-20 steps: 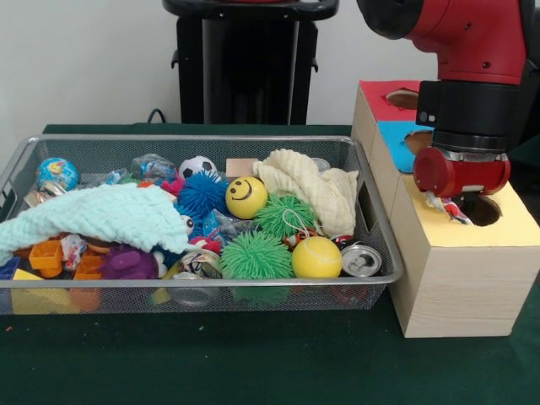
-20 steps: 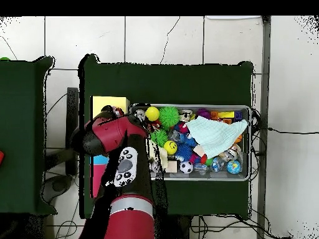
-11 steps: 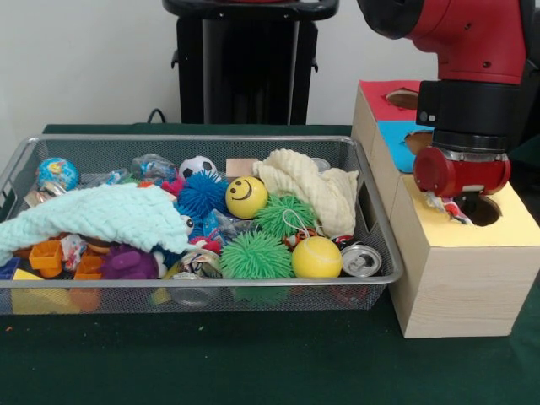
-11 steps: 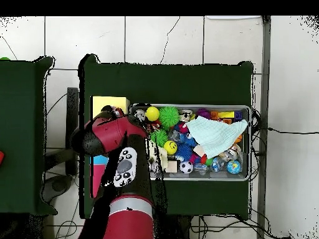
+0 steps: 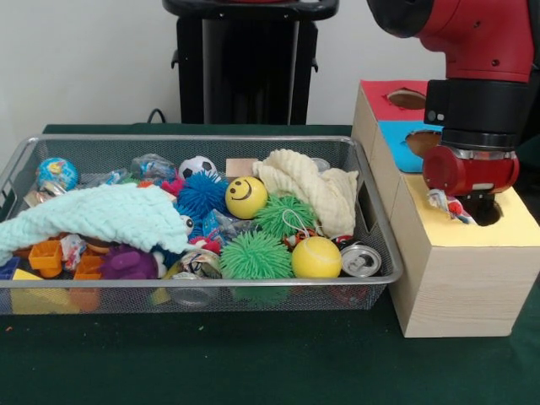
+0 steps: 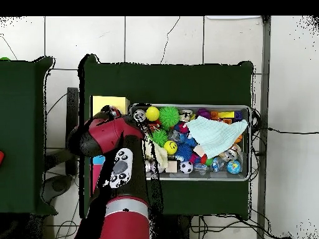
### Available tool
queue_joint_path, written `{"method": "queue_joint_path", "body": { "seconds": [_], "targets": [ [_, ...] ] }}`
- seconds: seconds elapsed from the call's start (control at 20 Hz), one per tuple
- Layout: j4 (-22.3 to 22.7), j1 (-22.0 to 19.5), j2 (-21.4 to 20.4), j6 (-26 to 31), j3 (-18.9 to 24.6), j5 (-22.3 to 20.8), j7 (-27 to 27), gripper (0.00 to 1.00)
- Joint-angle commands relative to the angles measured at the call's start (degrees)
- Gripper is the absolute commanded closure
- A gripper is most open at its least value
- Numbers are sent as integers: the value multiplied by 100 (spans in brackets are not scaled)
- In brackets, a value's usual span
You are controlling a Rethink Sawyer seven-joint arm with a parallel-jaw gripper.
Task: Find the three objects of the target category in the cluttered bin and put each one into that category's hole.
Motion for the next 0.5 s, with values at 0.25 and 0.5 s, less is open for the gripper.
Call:
{"method": "queue_joint_path", "body": {
  "seconds": [0.25,0.5],
  "targets": [
    [555,-399,183,1407,115,266,488,0],
    [142,-368,-147,2621,74,312,-94,0]
  ]
}}
